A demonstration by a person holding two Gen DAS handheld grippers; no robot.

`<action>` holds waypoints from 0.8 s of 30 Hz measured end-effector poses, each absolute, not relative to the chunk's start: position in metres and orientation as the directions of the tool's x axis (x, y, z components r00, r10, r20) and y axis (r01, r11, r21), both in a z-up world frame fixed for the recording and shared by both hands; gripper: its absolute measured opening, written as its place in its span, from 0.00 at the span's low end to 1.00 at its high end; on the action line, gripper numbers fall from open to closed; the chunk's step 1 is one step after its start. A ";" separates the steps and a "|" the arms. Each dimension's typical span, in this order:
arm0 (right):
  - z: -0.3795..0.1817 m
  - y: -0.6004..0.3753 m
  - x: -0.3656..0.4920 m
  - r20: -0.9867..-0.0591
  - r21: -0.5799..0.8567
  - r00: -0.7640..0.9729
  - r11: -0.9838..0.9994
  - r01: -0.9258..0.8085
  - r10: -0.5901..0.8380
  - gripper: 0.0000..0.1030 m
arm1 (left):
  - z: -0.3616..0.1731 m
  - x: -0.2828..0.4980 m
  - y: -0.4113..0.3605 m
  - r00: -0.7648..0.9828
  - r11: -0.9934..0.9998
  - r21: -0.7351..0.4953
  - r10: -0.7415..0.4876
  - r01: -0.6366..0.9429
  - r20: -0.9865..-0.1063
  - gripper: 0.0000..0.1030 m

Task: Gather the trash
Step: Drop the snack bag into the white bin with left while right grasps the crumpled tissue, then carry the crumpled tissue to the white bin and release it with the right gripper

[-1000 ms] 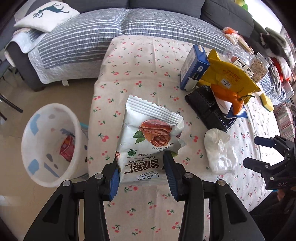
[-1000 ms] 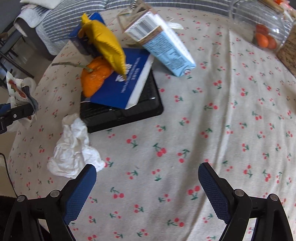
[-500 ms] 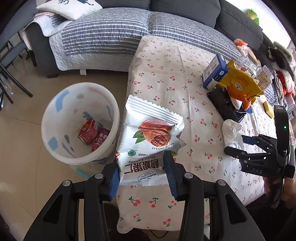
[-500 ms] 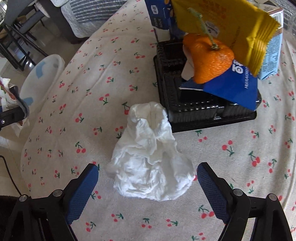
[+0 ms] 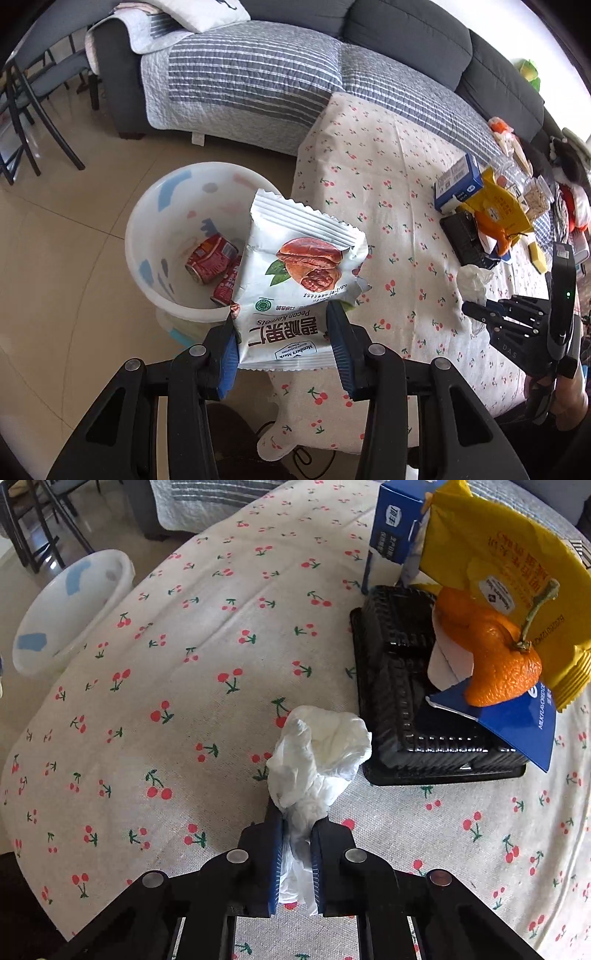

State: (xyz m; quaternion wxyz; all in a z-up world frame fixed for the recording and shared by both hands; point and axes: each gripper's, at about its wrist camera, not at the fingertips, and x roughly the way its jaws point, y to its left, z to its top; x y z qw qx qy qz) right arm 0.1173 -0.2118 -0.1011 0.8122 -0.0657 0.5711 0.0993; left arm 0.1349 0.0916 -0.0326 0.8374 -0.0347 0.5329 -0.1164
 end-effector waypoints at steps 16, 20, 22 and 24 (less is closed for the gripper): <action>-0.070 -0.195 0.129 -0.904 0.066 0.395 0.965 -0.253 0.166 0.10 | -0.059 0.182 0.132 0.452 0.997 -0.080 -0.073 0.005 -0.889 0.81; -0.069 -0.192 0.131 -0.902 0.068 0.397 0.964 -0.258 0.170 0.10 | -0.058 0.181 0.131 0.465 1.000 -0.024 -0.022 0.002 -0.885 0.85; -0.070 -0.190 0.133 -0.902 0.070 0.396 0.963 -0.261 0.173 0.10 | -0.057 0.180 0.131 0.464 1.000 -0.014 -0.015 0.005 -0.886 0.86; -0.069 -0.188 0.134 -0.901 0.072 0.396 0.962 -0.263 0.176 0.10 | -0.056 0.177 0.133 0.462 1.000 -0.009 -0.011 0.005 -0.887 0.87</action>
